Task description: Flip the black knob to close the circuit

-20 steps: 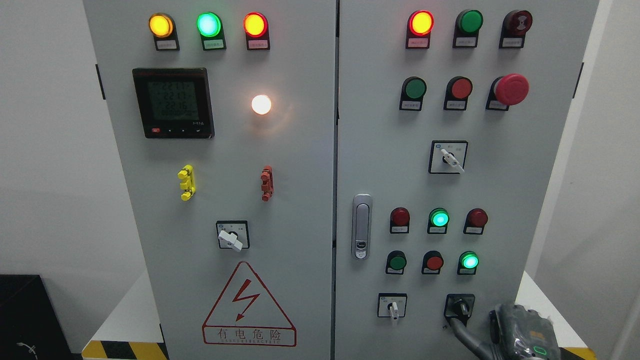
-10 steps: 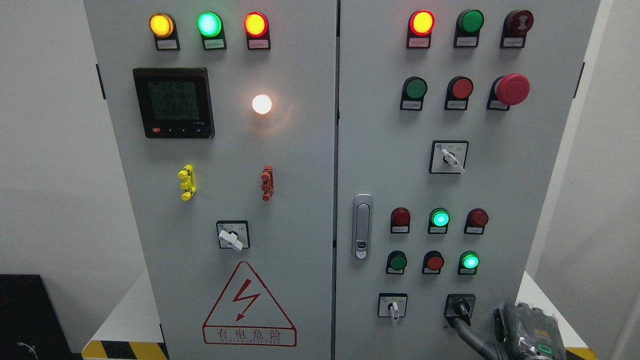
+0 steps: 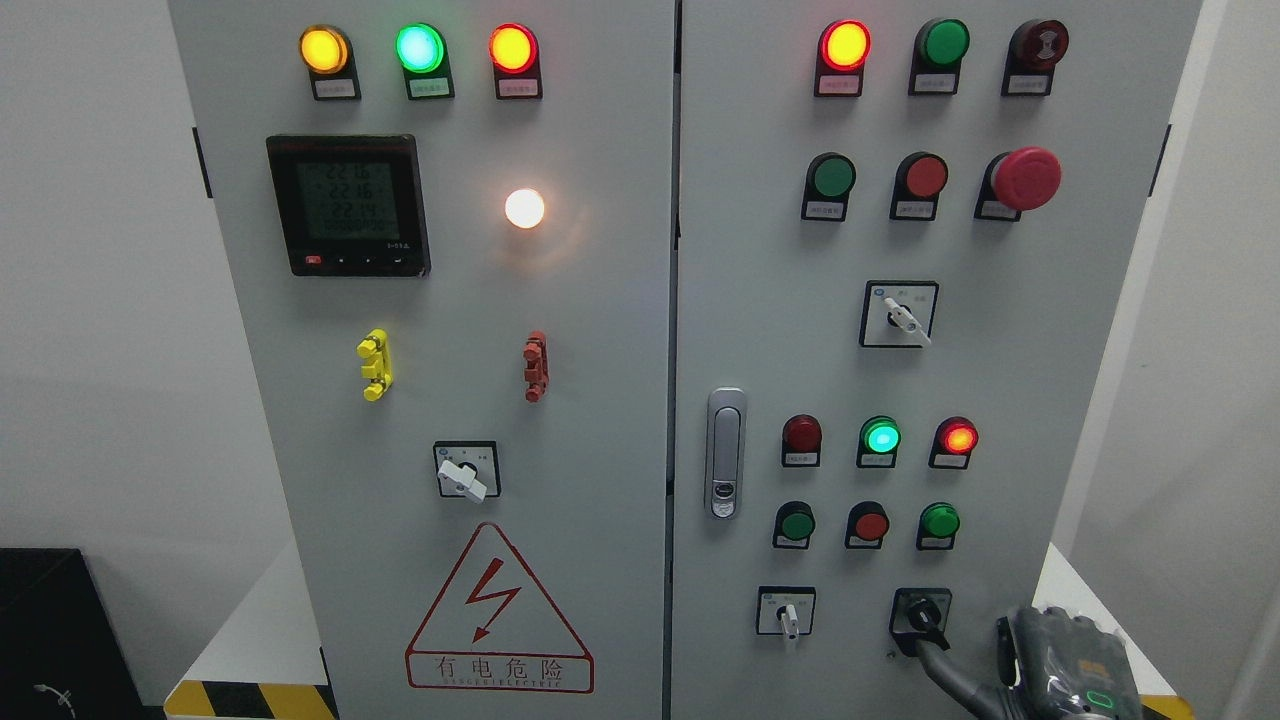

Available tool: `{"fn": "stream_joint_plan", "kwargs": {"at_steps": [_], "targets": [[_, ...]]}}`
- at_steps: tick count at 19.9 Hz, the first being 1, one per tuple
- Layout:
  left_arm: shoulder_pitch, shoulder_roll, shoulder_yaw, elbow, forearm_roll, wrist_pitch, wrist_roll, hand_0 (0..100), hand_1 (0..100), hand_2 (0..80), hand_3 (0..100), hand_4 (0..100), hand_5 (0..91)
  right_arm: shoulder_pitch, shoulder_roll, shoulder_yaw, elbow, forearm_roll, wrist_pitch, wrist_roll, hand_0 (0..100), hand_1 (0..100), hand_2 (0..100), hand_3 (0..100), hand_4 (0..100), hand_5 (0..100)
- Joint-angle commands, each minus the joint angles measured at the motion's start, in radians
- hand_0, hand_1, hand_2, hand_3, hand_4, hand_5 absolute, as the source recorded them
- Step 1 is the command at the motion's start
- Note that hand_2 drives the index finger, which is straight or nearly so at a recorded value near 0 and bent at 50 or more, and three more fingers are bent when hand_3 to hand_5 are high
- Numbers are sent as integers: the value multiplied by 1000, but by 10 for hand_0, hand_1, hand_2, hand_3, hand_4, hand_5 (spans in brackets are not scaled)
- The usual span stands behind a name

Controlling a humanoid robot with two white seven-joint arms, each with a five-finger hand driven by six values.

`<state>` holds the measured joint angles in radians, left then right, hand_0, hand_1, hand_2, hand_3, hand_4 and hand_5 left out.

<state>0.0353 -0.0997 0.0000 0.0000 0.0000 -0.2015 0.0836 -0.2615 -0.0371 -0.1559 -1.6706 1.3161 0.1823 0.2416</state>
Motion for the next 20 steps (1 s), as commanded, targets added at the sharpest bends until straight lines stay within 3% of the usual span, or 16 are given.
{"fn": "stream_joint_plan", "kwargs": {"at_steps": [1, 20], "targets": [[0, 0, -20, 23, -21, 1, 1, 0, 0, 0, 0, 0, 0, -1, -6, -10, -1, 0, 2, 1, 0, 76, 776, 958, 759, 764], [0, 0, -20, 21, -21, 1, 1, 0, 0, 0, 0, 0, 0, -5, -6, -8, -11, -14, 2, -1, 0, 78, 775, 959, 759, 765]]}}
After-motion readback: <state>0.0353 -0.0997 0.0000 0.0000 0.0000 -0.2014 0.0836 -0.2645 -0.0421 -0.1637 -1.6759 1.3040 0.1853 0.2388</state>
